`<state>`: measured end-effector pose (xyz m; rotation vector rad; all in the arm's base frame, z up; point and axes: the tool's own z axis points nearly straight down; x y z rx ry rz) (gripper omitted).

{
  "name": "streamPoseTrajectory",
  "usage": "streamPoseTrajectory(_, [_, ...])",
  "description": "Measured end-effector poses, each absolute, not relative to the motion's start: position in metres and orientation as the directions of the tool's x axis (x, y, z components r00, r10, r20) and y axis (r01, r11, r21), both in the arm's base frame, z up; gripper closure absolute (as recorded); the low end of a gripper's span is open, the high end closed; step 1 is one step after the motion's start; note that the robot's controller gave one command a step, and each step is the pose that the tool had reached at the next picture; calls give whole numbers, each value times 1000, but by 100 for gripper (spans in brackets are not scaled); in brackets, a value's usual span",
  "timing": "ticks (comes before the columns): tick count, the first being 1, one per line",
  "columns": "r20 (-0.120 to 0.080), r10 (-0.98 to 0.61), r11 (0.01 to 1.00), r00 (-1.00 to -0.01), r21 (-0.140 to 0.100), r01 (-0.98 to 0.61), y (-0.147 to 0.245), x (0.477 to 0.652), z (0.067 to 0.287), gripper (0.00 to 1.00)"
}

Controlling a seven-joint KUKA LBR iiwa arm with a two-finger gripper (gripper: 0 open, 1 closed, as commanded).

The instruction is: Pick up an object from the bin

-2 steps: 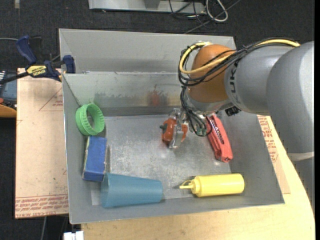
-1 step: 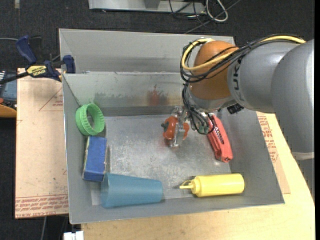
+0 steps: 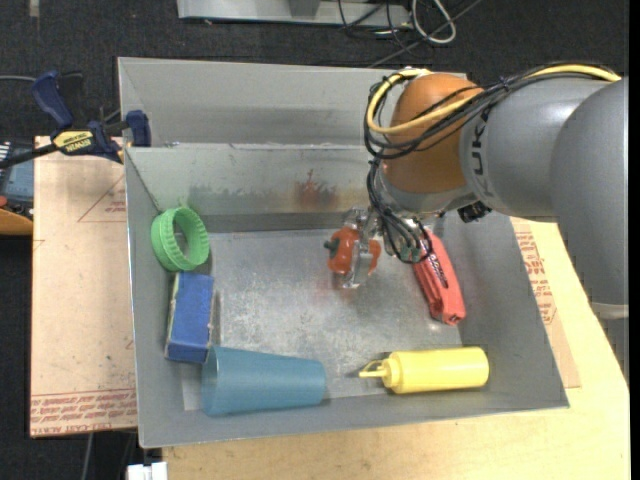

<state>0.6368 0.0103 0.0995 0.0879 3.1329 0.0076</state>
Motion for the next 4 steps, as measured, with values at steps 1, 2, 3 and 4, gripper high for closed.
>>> streamPoseTrajectory(1, [-5, 56, 998, -998, 5, 56, 10, 636, 112, 100])
streamPoseTrajectory(2, [-8, 56, 998, -998, 6, 56, 10, 637, 126, 100])
streamPoseTrajectory(3, [-1, 57, 998, -998, 6, 57, 10, 635, 149, 100])
streamPoseTrajectory(4, [-11, 57, 998, -998, 7, 57, 11, 638, 188, 100])
